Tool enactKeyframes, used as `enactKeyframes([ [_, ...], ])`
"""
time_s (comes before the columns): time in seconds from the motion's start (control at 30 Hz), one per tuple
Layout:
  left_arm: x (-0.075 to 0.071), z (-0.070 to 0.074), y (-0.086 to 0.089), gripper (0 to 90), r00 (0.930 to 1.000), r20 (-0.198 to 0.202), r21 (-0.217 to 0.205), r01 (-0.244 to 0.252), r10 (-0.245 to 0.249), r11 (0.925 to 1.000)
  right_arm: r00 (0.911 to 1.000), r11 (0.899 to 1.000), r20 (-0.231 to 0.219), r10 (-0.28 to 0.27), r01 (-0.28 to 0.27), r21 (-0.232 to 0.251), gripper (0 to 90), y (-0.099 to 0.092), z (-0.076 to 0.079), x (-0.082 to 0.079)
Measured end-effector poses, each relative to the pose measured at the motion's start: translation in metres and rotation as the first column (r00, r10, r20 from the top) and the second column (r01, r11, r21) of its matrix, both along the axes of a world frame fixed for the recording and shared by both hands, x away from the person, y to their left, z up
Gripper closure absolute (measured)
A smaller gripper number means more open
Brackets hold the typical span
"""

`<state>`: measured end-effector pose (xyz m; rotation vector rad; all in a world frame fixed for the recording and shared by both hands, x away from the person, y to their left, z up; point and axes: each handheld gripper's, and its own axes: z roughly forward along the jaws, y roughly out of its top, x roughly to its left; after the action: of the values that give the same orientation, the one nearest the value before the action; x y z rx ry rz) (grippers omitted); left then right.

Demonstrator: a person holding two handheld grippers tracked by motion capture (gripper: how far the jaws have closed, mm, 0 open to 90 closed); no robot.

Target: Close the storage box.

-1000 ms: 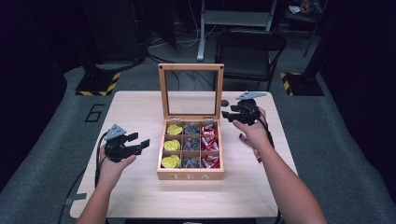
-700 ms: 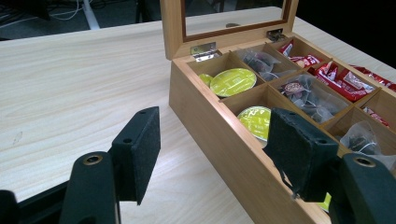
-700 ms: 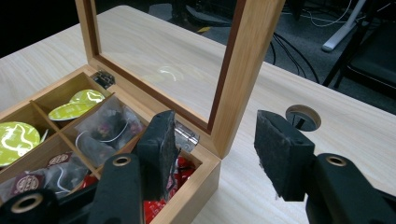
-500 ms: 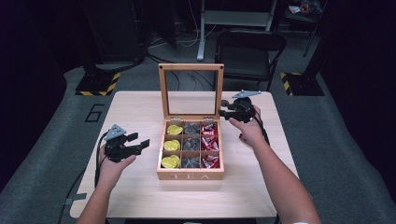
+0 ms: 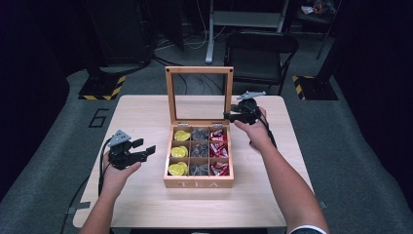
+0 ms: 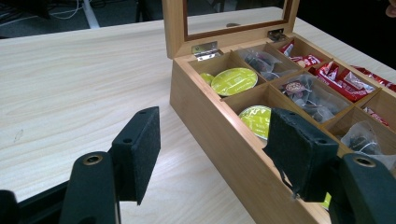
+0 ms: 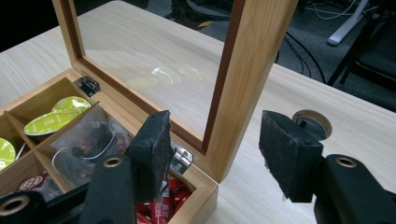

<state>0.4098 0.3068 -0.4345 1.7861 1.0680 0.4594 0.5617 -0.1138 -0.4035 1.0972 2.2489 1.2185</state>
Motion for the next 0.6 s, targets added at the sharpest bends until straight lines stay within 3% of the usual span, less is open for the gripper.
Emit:
enactKeyframes([
  [0.6, 0.003, 0.001, -0.003, 35.1, 0.9997, -0.019, -0.003, 0.014, -0.014, 0.9999, 0.9999, 1.0, -0.013, 0.004, -0.004, 0.005, 40.3, 0.01, -0.004, 0.018],
])
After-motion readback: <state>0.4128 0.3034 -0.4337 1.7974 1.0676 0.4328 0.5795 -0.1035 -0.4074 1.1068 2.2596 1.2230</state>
